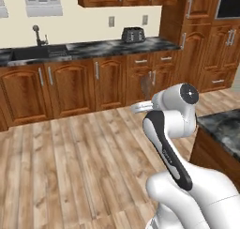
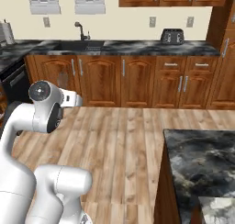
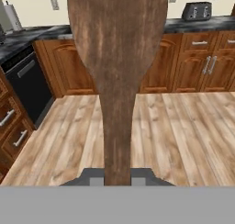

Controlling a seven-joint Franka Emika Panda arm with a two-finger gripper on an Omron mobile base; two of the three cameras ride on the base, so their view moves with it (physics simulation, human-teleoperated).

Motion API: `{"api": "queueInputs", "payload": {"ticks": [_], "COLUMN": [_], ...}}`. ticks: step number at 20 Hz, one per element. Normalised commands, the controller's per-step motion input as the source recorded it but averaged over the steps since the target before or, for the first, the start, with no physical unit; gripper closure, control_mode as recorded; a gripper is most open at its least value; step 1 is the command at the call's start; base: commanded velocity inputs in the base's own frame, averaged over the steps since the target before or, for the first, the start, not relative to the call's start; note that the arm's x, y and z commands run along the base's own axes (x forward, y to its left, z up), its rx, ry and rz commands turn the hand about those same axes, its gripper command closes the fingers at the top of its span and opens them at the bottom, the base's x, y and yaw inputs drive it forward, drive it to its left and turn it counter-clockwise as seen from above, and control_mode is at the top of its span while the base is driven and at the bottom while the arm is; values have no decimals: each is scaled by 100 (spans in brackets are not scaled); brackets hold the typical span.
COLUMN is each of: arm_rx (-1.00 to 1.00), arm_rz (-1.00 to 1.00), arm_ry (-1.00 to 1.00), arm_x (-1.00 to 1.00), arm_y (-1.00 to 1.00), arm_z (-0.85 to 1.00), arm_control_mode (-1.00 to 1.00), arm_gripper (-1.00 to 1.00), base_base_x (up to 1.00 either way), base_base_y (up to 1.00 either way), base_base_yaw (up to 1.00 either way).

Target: Take the fork and place it on the left side of the plate. Then take the spoon and place it on the right side of the plate. Make sure they're directly next to the plate.

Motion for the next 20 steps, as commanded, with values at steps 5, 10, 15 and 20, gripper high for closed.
{"api": "queueInputs", "payload": {"ticks": [5, 10, 15, 20], "arm_rx": [0, 0, 0, 0], "arm_rz": [0, 0, 0, 0], "arm_ry": [0, 0, 0, 0], "arm_x": [0, 0, 0, 0], "arm_y": [0, 0, 0, 0], "arm_z": [0, 0, 0, 0], "arm_control_mode": [100, 100, 100, 100], "arm_gripper": [100, 100, 100, 100], "base_base_x": [-100, -100, -100, -100], "base_base_y": [0, 0, -4, -12], "base_base_yaw": [-5, -6, -8, -9]}}
